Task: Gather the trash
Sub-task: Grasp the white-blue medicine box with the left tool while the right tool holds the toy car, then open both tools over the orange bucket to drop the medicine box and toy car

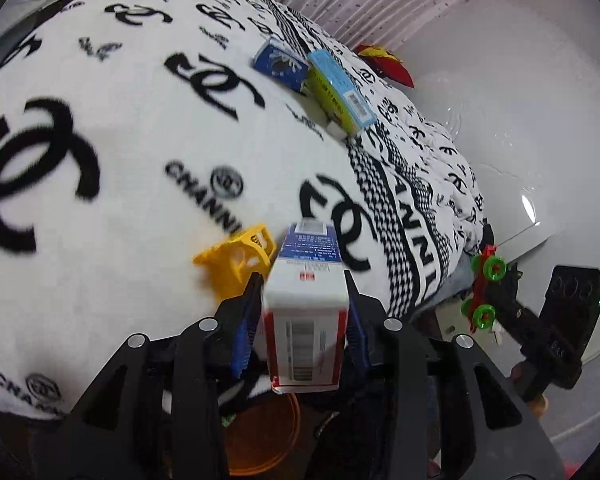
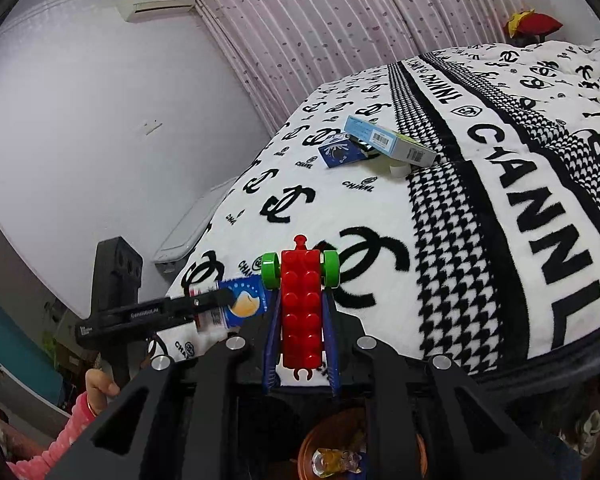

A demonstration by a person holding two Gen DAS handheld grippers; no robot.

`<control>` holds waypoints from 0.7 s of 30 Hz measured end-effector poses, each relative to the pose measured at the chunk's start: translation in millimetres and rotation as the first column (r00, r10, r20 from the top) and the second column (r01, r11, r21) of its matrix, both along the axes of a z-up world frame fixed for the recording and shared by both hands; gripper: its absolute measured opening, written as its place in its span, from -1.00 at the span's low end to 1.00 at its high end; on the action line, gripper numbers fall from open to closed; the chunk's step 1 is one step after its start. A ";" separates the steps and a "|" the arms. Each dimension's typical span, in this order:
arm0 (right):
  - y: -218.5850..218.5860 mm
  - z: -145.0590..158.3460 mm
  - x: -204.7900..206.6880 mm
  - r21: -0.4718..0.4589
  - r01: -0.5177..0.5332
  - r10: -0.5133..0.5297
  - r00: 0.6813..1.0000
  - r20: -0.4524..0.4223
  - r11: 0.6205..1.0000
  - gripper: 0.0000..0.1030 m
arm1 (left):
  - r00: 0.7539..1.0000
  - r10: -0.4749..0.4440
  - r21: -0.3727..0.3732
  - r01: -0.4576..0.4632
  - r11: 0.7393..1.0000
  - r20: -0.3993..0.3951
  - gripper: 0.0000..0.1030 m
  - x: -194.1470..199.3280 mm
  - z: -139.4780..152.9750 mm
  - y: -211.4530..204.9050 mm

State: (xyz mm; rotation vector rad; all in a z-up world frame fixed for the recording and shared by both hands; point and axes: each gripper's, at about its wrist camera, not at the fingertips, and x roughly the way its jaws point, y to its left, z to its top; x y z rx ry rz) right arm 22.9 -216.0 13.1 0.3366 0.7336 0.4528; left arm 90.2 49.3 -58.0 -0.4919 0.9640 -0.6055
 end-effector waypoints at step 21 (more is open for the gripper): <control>8.4 -4.7 -35.6 -0.033 -0.034 0.034 0.999 -0.004 0.999 -0.62 | 0.996 -0.081 -0.104 0.085 0.991 0.047 -0.33 -73.6 -4.5 -7.2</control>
